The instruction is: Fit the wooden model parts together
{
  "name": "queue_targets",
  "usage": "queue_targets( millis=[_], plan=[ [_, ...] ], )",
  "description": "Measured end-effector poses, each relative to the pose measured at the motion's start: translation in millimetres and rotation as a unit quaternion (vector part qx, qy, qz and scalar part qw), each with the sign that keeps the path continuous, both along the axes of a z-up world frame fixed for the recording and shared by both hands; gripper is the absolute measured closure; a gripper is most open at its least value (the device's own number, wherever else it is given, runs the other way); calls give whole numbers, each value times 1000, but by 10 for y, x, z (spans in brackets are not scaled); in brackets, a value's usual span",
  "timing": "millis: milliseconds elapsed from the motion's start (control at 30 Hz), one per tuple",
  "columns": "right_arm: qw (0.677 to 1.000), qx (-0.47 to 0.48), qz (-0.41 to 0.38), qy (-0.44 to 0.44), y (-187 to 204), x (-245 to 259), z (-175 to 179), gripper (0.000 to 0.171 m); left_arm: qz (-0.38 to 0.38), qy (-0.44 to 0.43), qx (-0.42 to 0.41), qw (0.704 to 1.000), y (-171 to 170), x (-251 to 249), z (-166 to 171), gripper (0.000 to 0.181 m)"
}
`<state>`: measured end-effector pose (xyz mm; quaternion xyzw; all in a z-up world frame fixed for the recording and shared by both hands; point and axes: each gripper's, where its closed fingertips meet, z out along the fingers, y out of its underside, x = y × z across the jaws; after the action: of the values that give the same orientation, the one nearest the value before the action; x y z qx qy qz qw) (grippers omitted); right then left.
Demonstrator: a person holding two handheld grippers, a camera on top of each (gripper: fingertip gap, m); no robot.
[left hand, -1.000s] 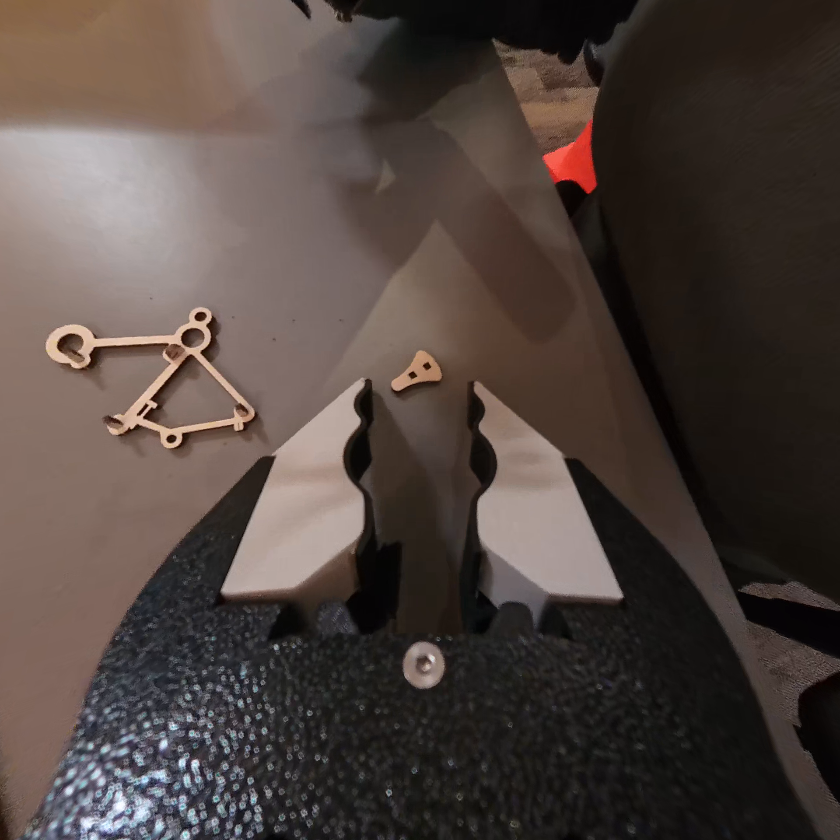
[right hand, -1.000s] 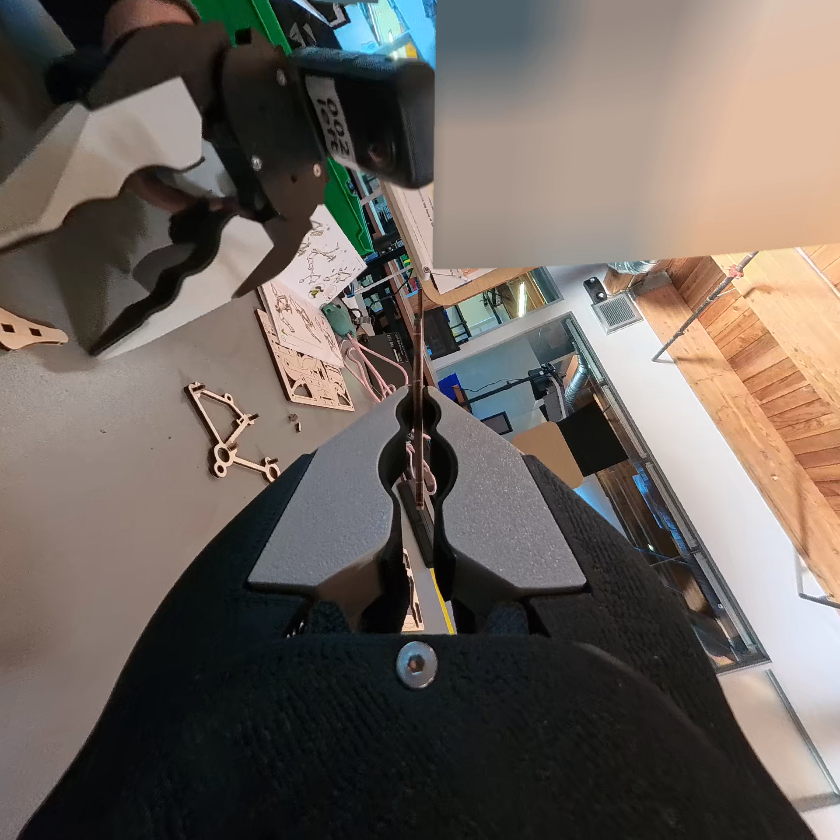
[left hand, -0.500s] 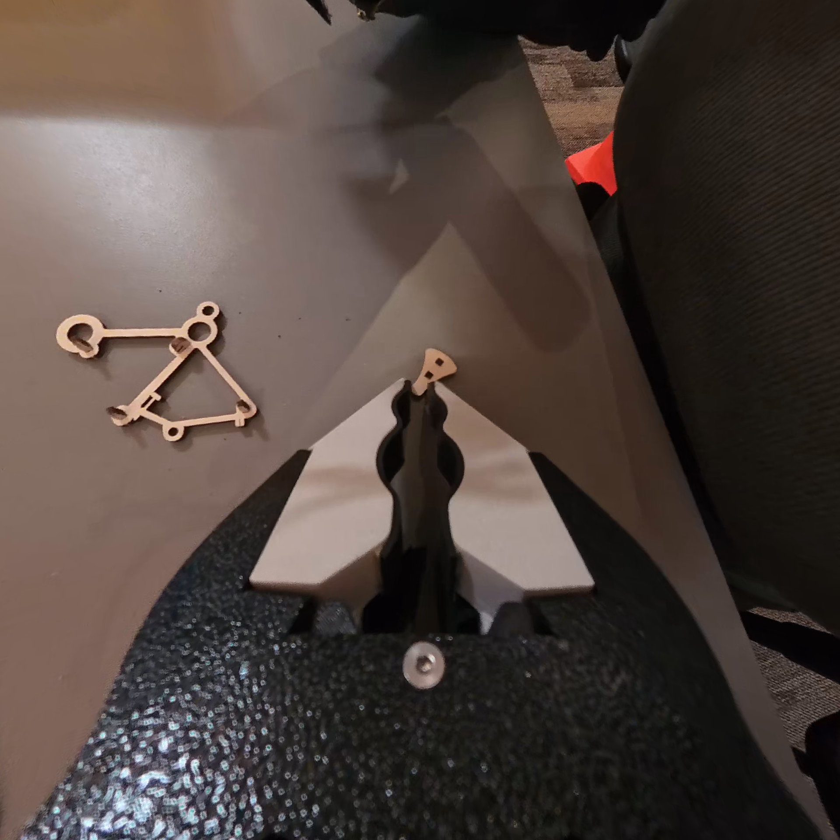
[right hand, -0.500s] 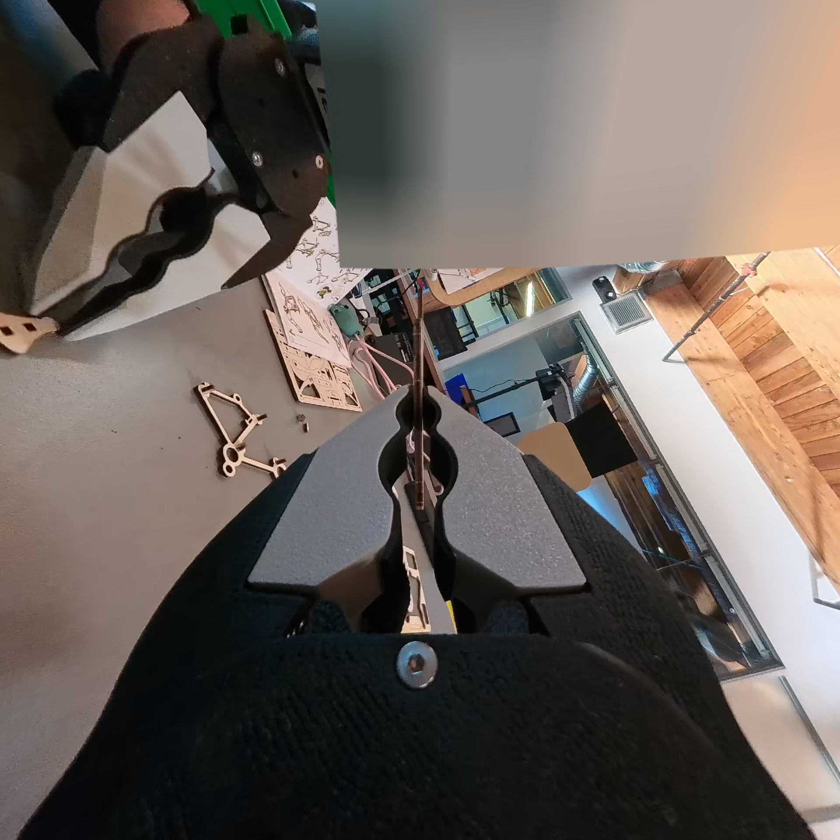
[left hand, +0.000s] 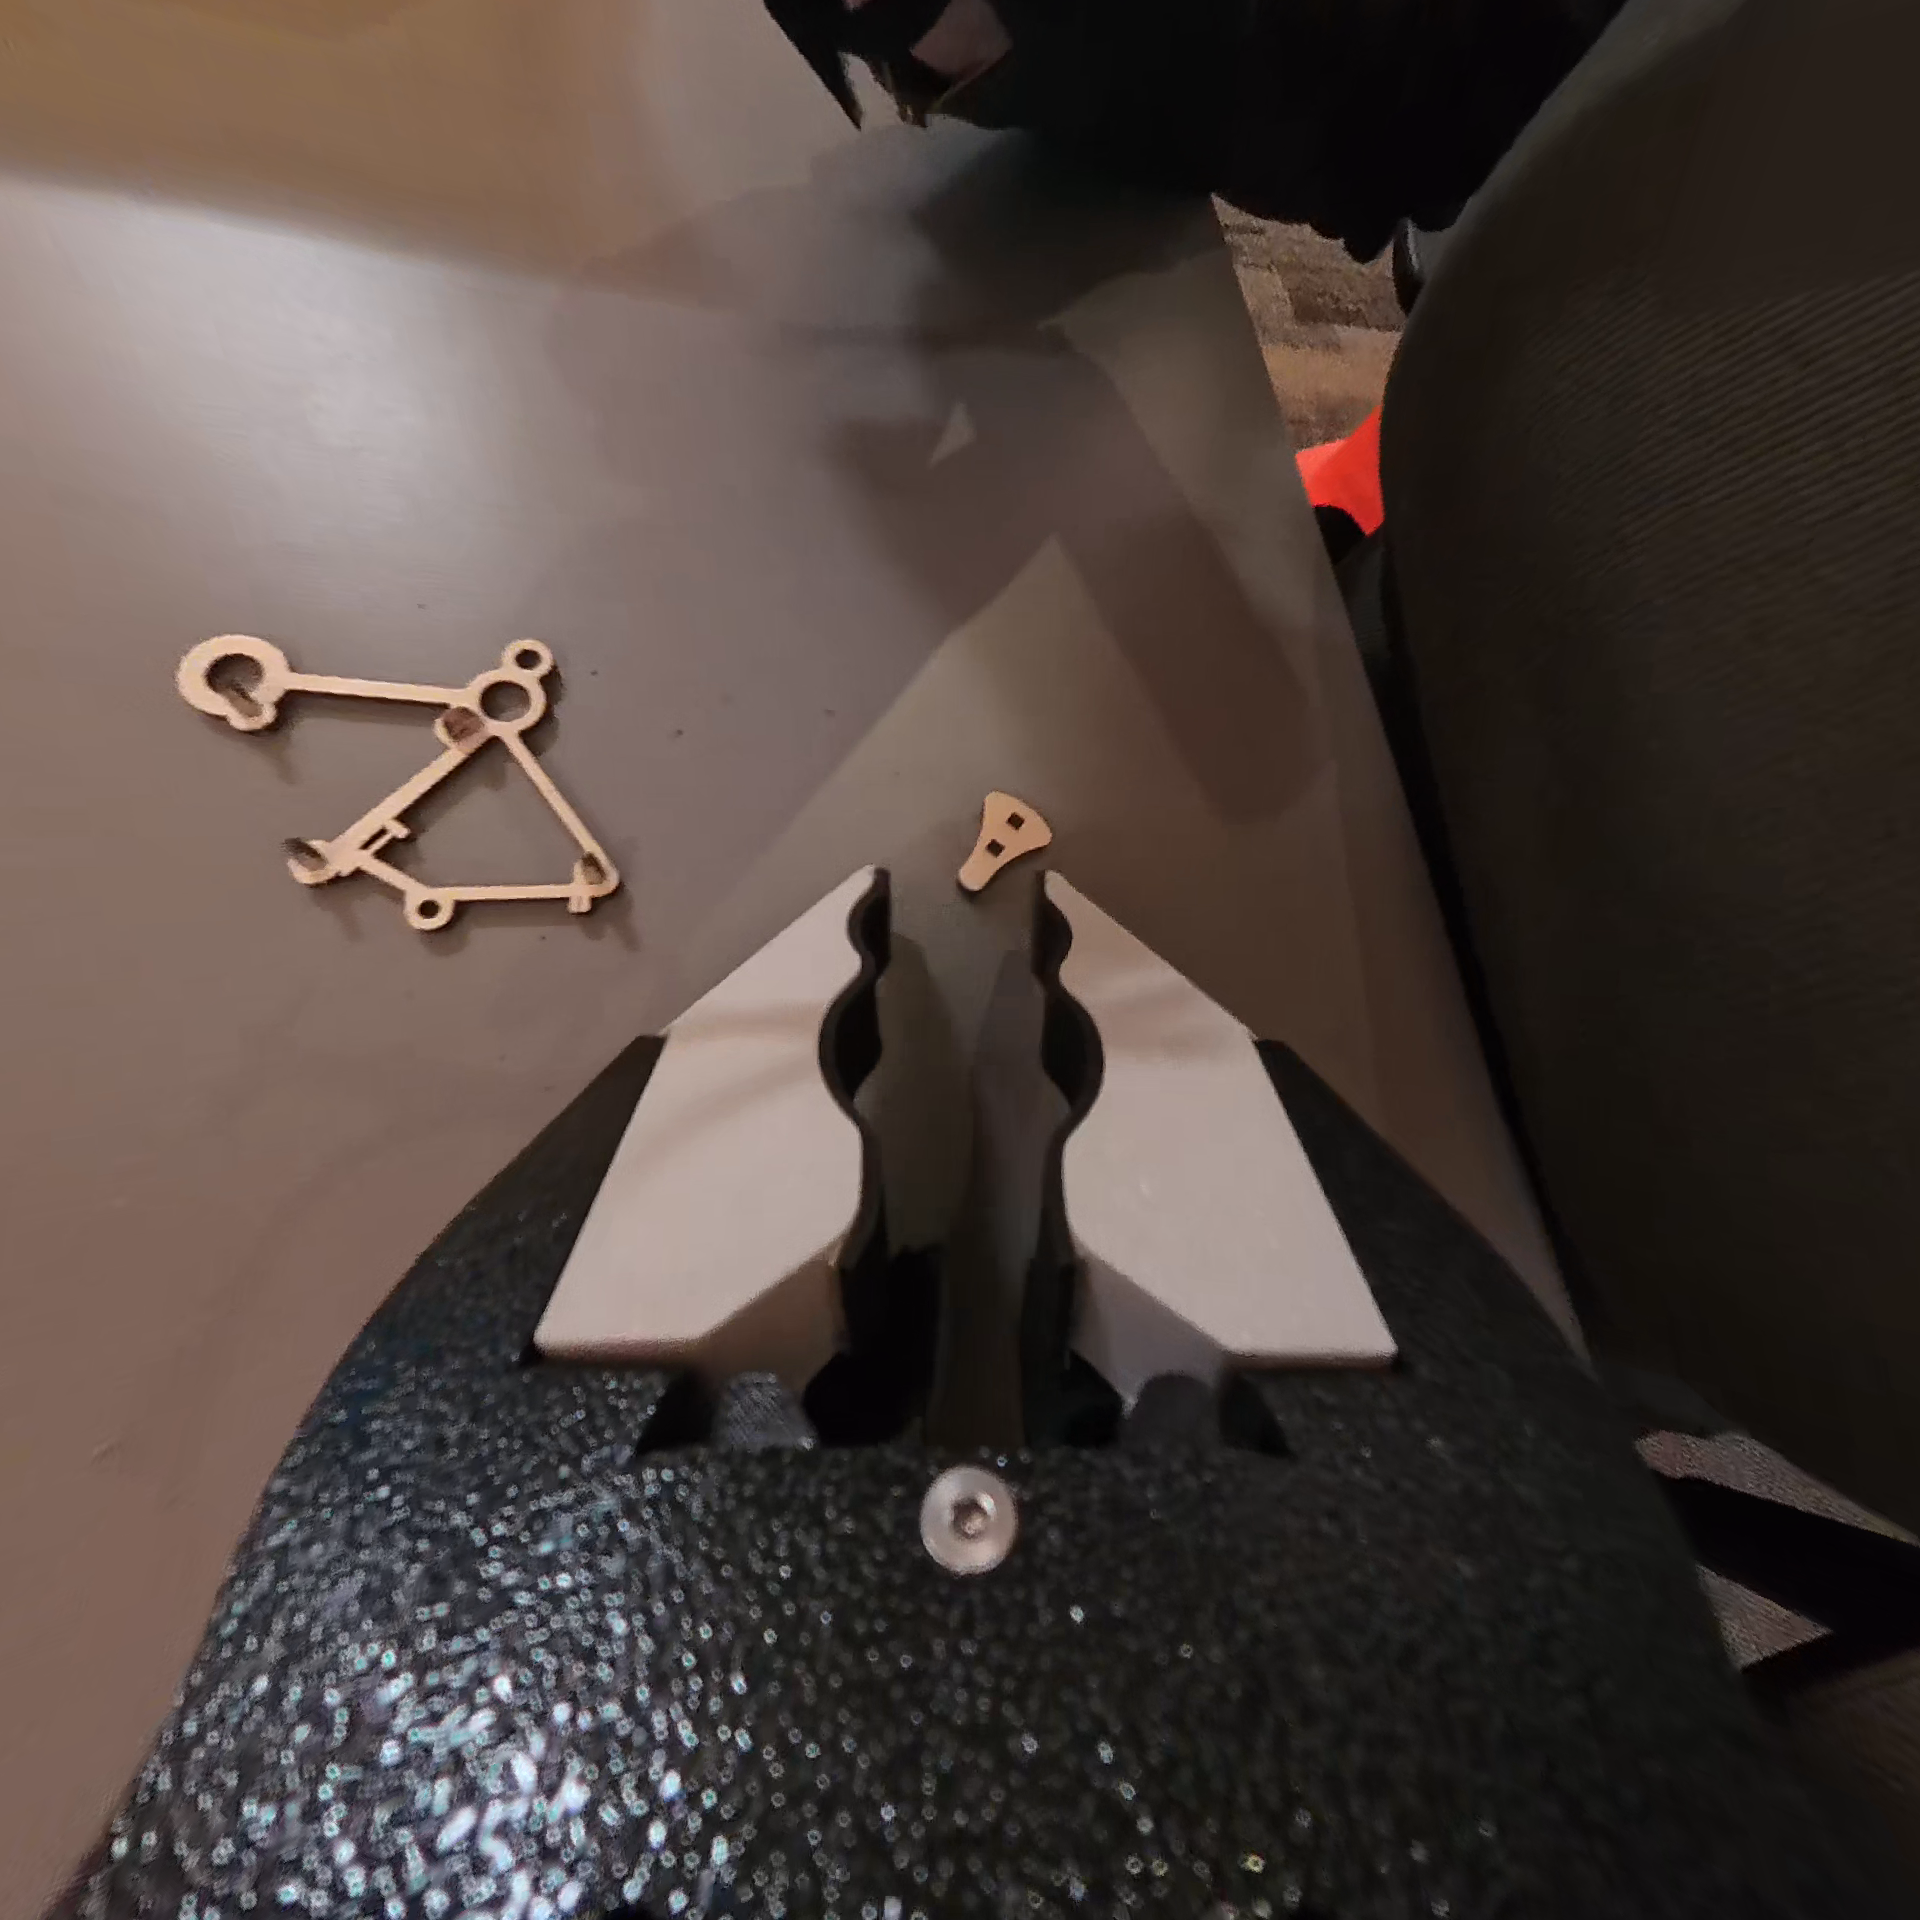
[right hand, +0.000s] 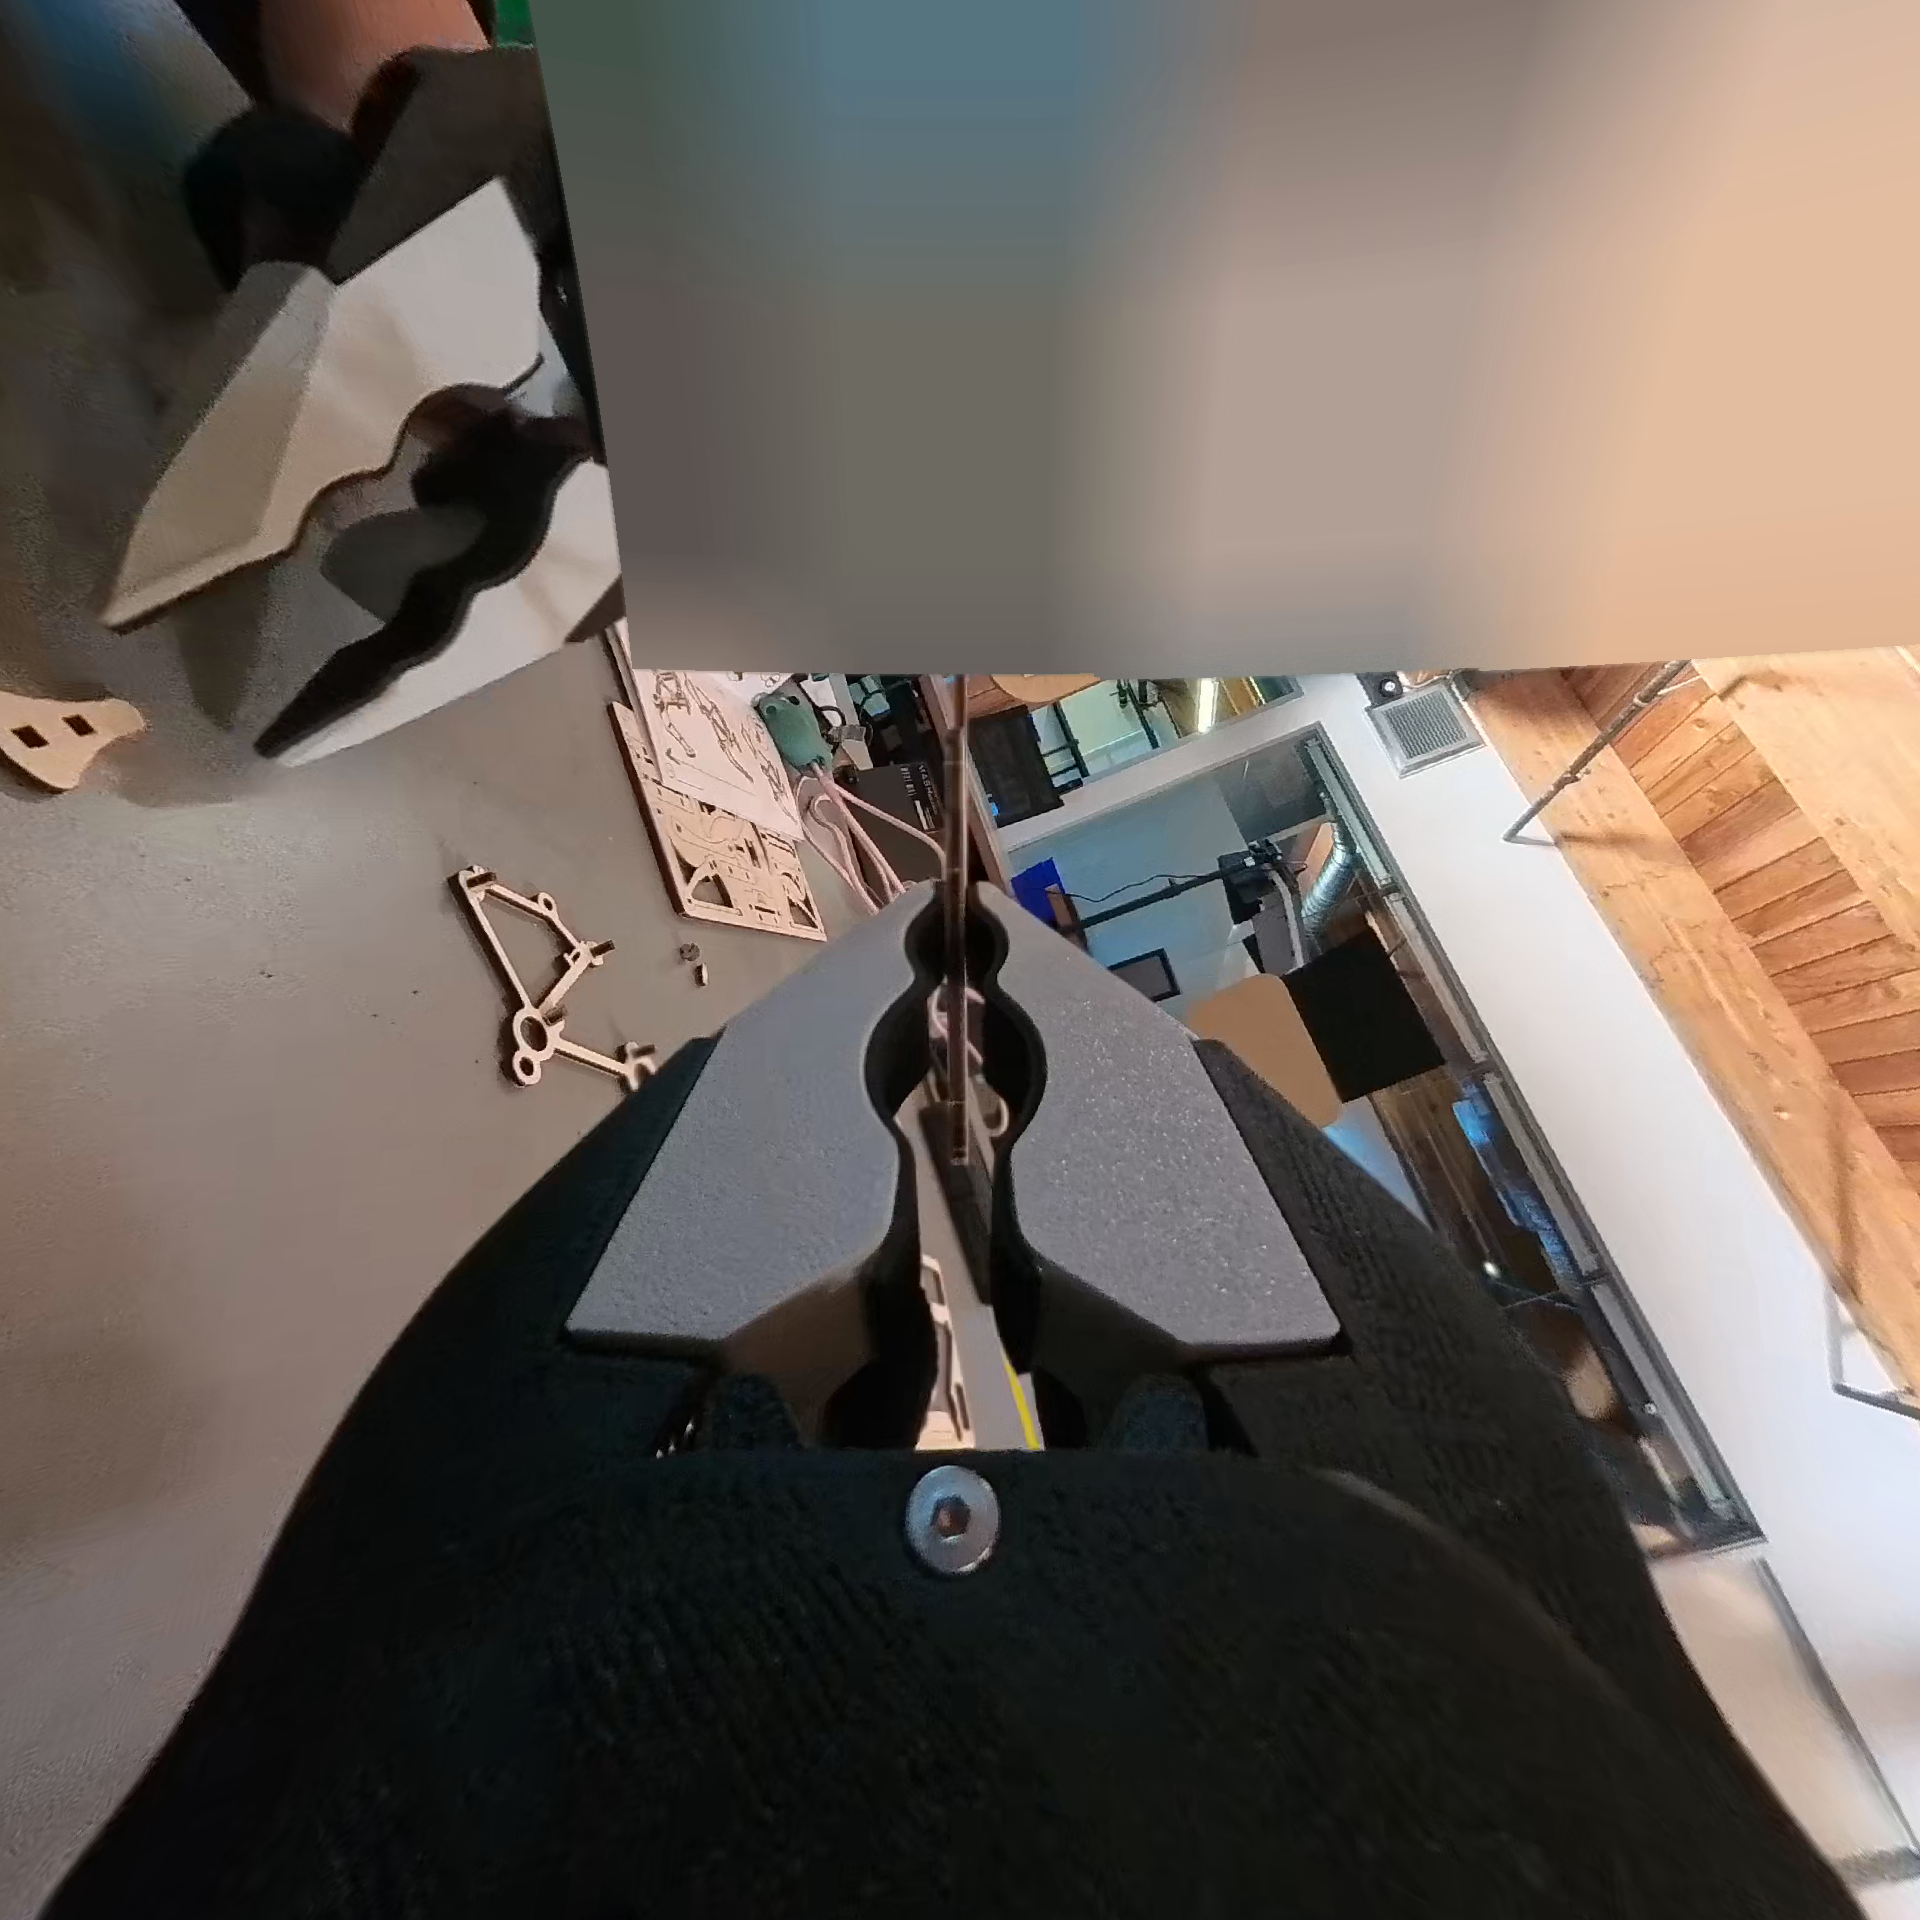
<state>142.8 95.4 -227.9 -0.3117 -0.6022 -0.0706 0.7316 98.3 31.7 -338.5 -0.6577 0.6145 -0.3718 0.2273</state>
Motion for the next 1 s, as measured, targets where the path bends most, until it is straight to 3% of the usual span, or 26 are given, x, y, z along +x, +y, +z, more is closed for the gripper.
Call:
queue_targets(
  millis=[33,1000],
  plan=[
    [1000,7,-2,-4,-2,-1,-4,171,3,-5,0,1000,16,-10,20,157],
    [999,34,-5,-27,-37,-39,-50,171,2,-18,-8,1000,28,-34,24,156]
  ],
)
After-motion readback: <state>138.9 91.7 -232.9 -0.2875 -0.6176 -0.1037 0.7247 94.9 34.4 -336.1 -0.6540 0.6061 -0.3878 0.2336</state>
